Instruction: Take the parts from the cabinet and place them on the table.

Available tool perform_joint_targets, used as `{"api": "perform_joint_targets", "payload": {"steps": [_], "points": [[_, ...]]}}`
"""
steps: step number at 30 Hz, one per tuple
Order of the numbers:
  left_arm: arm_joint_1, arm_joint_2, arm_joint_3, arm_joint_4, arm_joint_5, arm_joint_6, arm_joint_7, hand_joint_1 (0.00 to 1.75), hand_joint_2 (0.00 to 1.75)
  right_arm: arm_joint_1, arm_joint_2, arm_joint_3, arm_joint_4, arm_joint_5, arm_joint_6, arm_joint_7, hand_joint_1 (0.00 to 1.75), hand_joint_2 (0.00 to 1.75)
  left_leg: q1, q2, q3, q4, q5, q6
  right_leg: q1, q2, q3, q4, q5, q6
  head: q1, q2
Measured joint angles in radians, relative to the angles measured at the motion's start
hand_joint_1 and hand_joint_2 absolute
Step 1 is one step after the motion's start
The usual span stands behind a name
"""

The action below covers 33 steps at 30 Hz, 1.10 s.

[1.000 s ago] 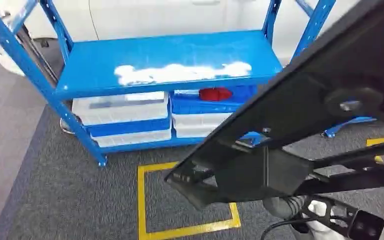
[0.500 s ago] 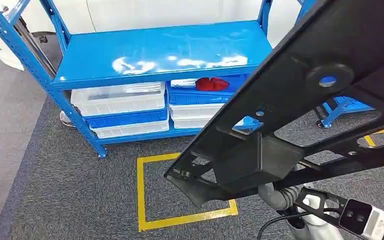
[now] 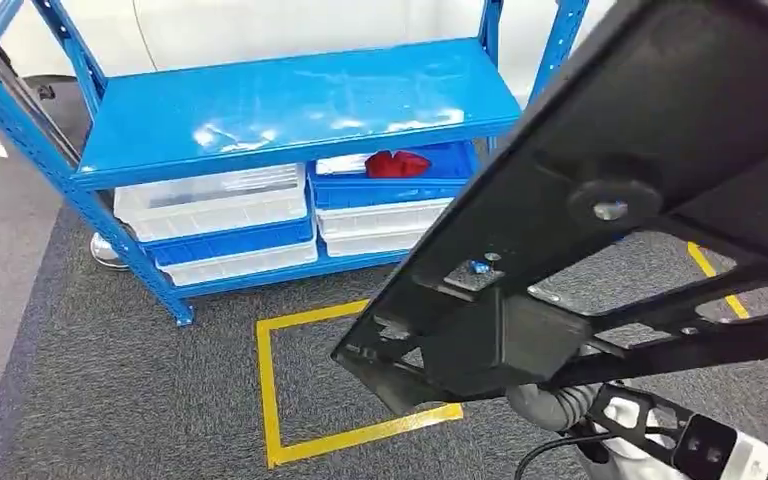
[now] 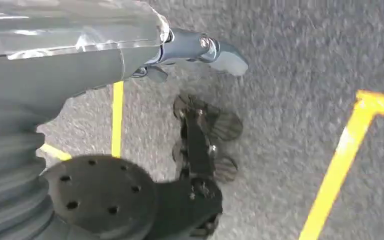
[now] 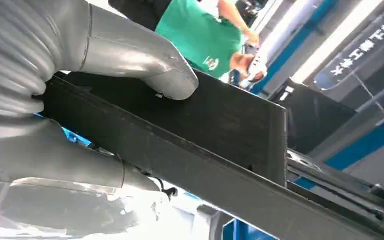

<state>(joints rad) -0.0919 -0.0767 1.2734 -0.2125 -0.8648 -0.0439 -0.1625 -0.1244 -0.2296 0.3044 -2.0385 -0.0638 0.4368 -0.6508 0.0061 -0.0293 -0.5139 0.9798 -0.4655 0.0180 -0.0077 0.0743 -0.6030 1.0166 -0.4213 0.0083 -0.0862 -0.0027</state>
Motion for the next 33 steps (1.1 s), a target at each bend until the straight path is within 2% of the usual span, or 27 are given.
{"api": "perform_joint_targets", "payload": {"steps": [1,2,4,5,6,7,9,10,11,14,15,16,17,18,19,20,21,22,23,24,25,26,28,30,31,32,33], "points": [[-0.001,0.0,0.003,0.0,0.002,0.007,0.0,0.0,1.75,0.002,0.0,-0.001,-0.006,0.004,-0.003,0.0,1.75,1.75,-0.003,0.012,0.0,-0.005,0.005,0.005,0.0,-0.032,-0.011,0.02,-0.021,0.0,0.0,0.0],[0.0,0.0,0.005,0.0,0.007,0.015,0.0,0.0,1.75,0.002,0.0,-0.001,-0.016,0.014,-0.011,0.0,1.75,1.75,-0.004,0.021,-0.004,-0.005,0.008,0.01,0.001,-0.054,-0.039,0.081,-0.067,0.001,0.0,0.0],[0.003,0.003,0.01,0.0,0.009,0.041,0.0,0.0,1.75,0.007,0.004,0.001,-0.027,0.034,-0.029,0.0,1.75,1.75,-0.007,0.043,-0.011,-0.004,0.009,0.011,-0.005,-0.063,-0.109,0.245,-0.145,0.006,0.0,0.0],[0.003,0.003,0.012,0.0,0.009,0.053,0.0,0.0,1.75,0.011,0.004,0.002,-0.034,0.049,-0.047,0.0,1.75,1.75,-0.008,0.053,-0.014,-0.002,0.009,0.01,-0.006,-0.064,-0.134,0.303,-0.162,0.009,0.0,0.0],[0.003,0.004,0.014,0.0,0.009,0.059,0.0,0.0,1.75,0.014,0.004,0.003,-0.039,0.058,-0.061,0.0,1.75,1.75,-0.008,0.065,-0.016,0.0,0.009,0.01,-0.007,-0.065,-0.135,0.314,-0.155,0.012,0.0,0.0],[0.003,0.005,0.015,0.0,0.008,0.059,0.0,0.0,1.75,0.017,0.004,0.005,-0.044,0.067,-0.073,0.0,1.75,1.75,-0.007,0.075,-0.017,0.002,0.008,0.009,-0.009,-0.069,-0.113,0.278,-0.129,0.013,0.0,0.0],[0.001,0.005,0.018,0.0,0.009,0.051,-0.001,0.0,1.75,0.017,0.004,0.013,-0.06,0.087,-0.109,0.0,1.75,1.75,-0.006,0.093,-0.016,0.009,0.003,0.003,-0.011,-0.097,-0.011,0.098,-0.047,0.012,0.0,0.0],[0.001,0.005,0.019,0.0,0.007,0.05,-0.002,0.0,1.75,0.017,0.004,0.019,-0.069,0.096,-0.13,0.0,1.75,1.75,-0.009,0.099,-0.016,0.014,-0.001,-0.003,-0.008,-0.151,0.032,0.014,-0.038,0.01,0.0,0.0],[0.002,0.006,0.019,0.0,0.0,0.05,-0.003,0.0,1.75,0.015,0.004,0.025,-0.074,0.108,-0.154,0.0,1.75,1.75,-0.016,0.106,-0.018,0.02,-0.005,-0.009,0.005,-0.157,0.034,0.006,-0.043,-0.002,0.0,0.0],[0.001,0.009,0.018,0.0,-0.02,0.049,-0.002,0.0,1.75,0.016,0.003,0.044,-0.089,0.122,-0.214,0.0,1.75,1.75,-0.014,0.136,-0.015,0.017,-0.005,-0.024,0.007,-0.119,0.023,0.007,-0.038,-0.021,0.0,0.0],[-0.001,0.01,0.015,0.0,-0.026,0.049,0.0,0.0,1.75,0.016,0.002,0.049,-0.093,0.123,-0.227,0.0,1.75,1.75,-0.012,0.136,-0.015,0.019,-0.01,-0.032,0.003,-0.108,0.025,-0.001,-0.031,-0.031,0.0,0.0],[-0.003,0.011,0.012,0.0,-0.028,0.049,0.001,0.0,1.75,0.014,0.002,0.055,-0.098,0.121,-0.239,0.0,1.75,1.75,-0.006,0.097,-0.019,0.036,-0.026,-0.04,0.001,-0.101,0.026,-0.004,-0.027,-0.037,0.0,0.0],[-0.002,0.012,0.01,0.0,-0.03,0.047,0.003,0.0,1.75,0.009,0.001,0.061,-0.099,0.12,-0.248,0.0,1.75,1.75,-0.005,0.065,-0.039,0.082,-0.061,-0.044,0.0,-0.091,0.023,-0.005,-0.025,-0.04,0.0,0.0],[0.0,0.014,0.009,0.0,-0.033,0.045,0.006,0.0,1.75,0.007,0.002,0.066,-0.099,0.119,-0.257,0.0,1.75,1.75,-0.003,0.049,-0.073,0.162,-0.106,-0.047,0.001,-0.08,0.021,-0.004,-0.023,-0.044,0.0,0.0],[0.002,0.016,0.009,0.0,-0.033,0.044,0.008,0.0,1.75,0.007,0.001,0.069,-0.099,0.119,-0.27,0.0,1.75,1.75,-0.003,0.041,-0.113,0.251,-0.145,-0.048,0.003,-0.068,0.019,-0.004,-0.022,-0.046,0.0,0.0],[0.004,0.018,0.009,0.0,-0.033,0.04,0.009,0.0,1.75,0.007,0.0,0.07,-0.099,0.119,-0.282,0.0,1.75,1.75,-0.004,0.039,-0.147,0.324,-0.168,-0.049,0.004,-0.055,0.017,-0.003,-0.02,-0.047,0.0,0.0],[0.005,0.019,0.009,0.0,-0.032,0.038,0.009,0.0,1.75,0.006,0.0,0.071,-0.1,0.12,-0.292,0.0,1.75,1.75,-0.004,0.039,-0.162,0.35,-0.163,-0.047,0.005,-0.042,0.015,-0.001,-0.019,-0.047,0.0,0.0],[0.005,0.021,0.008,0.0,-0.032,0.037,0.009,0.0,1.75,0.006,0.0,0.072,-0.1,0.119,-0.297,0.0,1.75,1.75,-0.004,0.038,-0.151,0.324,-0.136,-0.044,0.006,-0.029,0.015,0.0,-0.019,-0.047,0.0,0.0],[0.005,0.021,0.008,0.0,-0.035,0.035,0.009,0.0,1.75,0.005,0.0,0.075,-0.102,0.116,-0.298,0.0,1.75,1.75,-0.004,0.034,-0.121,0.259,-0.094,-0.04,0.006,-0.016,0.016,0.002,-0.019,-0.046,0.0,0.0],[0.005,0.024,0.006,0.0,-0.036,0.035,0.009,0.0,1.75,0.005,0.0,0.077,-0.106,0.112,-0.297,0.0,1.75,1.75,-0.004,0.02,-0.077,0.164,-0.044,-0.034,0.006,-0.003,0.016,0.004,-0.018,-0.046,0.0,0.0],[0.005,0.027,0.005,0.0,-0.038,0.034,0.009,0.0,1.75,0.002,0.0,0.08,-0.111,0.11,-0.296,0.0,1.75,1.75,-0.004,-0.015,-0.035,0.072,-0.003,-0.027,0.004,0.009,0.015,0.006,-0.017,-0.044,0.0,0.0],[0.006,0.033,0.005,0.0,-0.039,0.033,0.007,0.0,1.75,-0.001,0.0,0.084,-0.115,0.101,-0.286,0.0,1.75,1.75,-0.002,-0.058,-0.021,0.034,-0.013,-0.021,0.009,0.02,0.01,0.009,-0.016,-0.038,0.0,0.0],[0.005,0.04,0.004,0.0,-0.038,0.029,-0.006,0.0,1.75,-0.004,0.0,0.089,-0.118,0.079,-0.262,0.0,1.75,1.75,-0.006,-0.04,-0.019,0.024,-0.012,-0.021,0.0,0.042,0.001,0.007,-0.008,-0.025,0.0,0.0],[0.0,0.048,0.003,0.0,-0.039,0.022,-0.018,0.0,1.75,-0.004,0.0,0.089,-0.12,0.061,-0.241,0.0,1.75,1.75,-0.004,-0.019,-0.014,0.014,-0.003,-0.011,0.001,0.066,-0.003,-0.001,0.0,-0.01,0.0,0.0],[-0.005,0.049,0.002,0.0,-0.039,0.019,-0.024,0.0,1.75,-0.002,0.0,0.088,-0.122,0.055,-0.228,0.0,1.75,1.75,0.004,0.002,-0.012,0.0,0.009,-0.006,0.002,0.046,-0.008,0.012,-0.008,-0.01,0.0,0.0],[-0.005,0.05,0.002,0.0,-0.041,0.015,-0.031,0.0,1.75,-0.006,0.0,0.085,-0.124,0.047,-0.214,0.0,1.75,1.75,0.004,0.009,-0.012,-0.009,0.013,0.002,0.008,-0.01,-0.026,0.044,-0.041,-0.007,0.001,0.0],[-0.003,0.052,0.002,0.0,-0.045,0.013,-0.038,0.0,1.75,-0.007,0.0,0.081,-0.124,0.042,-0.199,0.0,1.75,1.75,0.002,0.023,-0.015,-0.009,0.014,0.004,0.005,-0.043,-0.058,0.114,-0.086,-0.003,0.0,0.0]]}}
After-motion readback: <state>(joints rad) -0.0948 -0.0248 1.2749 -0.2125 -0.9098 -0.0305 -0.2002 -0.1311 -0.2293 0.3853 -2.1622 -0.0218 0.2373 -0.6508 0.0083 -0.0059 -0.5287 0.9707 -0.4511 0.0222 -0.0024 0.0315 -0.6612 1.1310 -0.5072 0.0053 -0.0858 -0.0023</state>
